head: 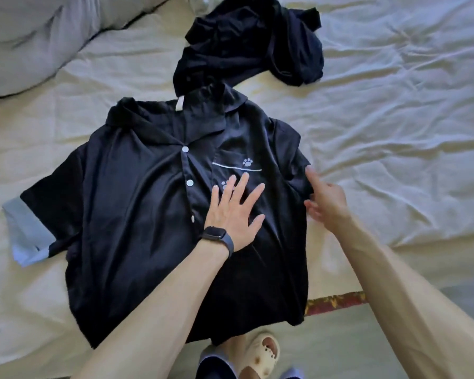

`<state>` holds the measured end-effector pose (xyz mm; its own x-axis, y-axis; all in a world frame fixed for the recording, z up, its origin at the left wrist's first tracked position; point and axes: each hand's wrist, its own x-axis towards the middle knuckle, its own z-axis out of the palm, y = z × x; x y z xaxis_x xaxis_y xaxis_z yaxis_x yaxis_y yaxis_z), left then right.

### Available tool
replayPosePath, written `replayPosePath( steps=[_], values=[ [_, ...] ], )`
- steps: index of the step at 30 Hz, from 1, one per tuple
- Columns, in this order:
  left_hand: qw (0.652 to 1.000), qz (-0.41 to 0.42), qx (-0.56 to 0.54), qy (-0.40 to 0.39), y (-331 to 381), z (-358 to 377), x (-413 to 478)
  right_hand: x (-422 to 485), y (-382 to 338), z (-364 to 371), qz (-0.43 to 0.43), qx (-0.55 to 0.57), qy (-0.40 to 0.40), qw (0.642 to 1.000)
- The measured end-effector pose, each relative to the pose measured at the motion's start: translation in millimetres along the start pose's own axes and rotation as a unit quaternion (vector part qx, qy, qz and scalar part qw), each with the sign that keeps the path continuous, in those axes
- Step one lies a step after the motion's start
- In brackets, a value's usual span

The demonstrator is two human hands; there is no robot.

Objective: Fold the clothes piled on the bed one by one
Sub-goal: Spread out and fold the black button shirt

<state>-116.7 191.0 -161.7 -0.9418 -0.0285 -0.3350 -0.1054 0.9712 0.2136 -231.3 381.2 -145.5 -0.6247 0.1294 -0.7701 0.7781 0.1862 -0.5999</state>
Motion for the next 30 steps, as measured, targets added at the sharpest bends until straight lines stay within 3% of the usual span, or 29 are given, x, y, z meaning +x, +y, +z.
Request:
replayPosePath(
  steps=[2,5,7,11,14,18,20,23,26,30],
  values=[
    [0.999,0.014,0.021,-0.028,-3.7,7.7,17.2,19.8,-23.7,-6.9,0.005,0.041,0.004,0.999],
    [0.998,-0.007,0.008,-0.061,-8.5,17.3,23.1,33.3,-48.7,-30.6,-0.125,0.102,0.100,0.982],
    [0.997,-0.013,0.020,-0.076,-10.6,18.9,23.3,32.7,-49.1,-43.1,-0.187,0.084,0.162,0.965],
    [0.993,-0.033,0.014,-0.116,-0.4,0.4,29.7,45.2,-24.9,-56.9,-0.099,0.019,0.154,0.983],
    [0.998,-0.046,-0.006,-0.042,13.2,-29.6,51.0,53.0,-26.8,-60.7,-0.062,0.031,0.136,0.988],
    [0.993,-0.047,-0.049,0.099,29.1,-74.9,125.1,67.2,-53.0,-52.5,-0.129,-0.117,0.224,0.959],
    [0.995,-0.052,-0.024,0.076,40.5,-92.3,172.9,79.7,-71.3,-50.4,-0.135,-0.186,0.165,0.959],
    [0.995,-0.019,0.077,-0.063,51.9,-105.0,231.3,97.3,-96.8,-52.8,-0.076,-0.290,0.017,0.954],
    [0.975,0.028,0.159,-0.151,51.9,-112.3,263.0,112.2,-112.2,-67.3,-0.081,-0.184,-0.099,0.975],
    [0.996,-0.053,-0.038,-0.064,43.7,-124.1,275.7,119.9,-110.7,-93.9,-0.176,-0.013,0.067,0.982]
  ],
)
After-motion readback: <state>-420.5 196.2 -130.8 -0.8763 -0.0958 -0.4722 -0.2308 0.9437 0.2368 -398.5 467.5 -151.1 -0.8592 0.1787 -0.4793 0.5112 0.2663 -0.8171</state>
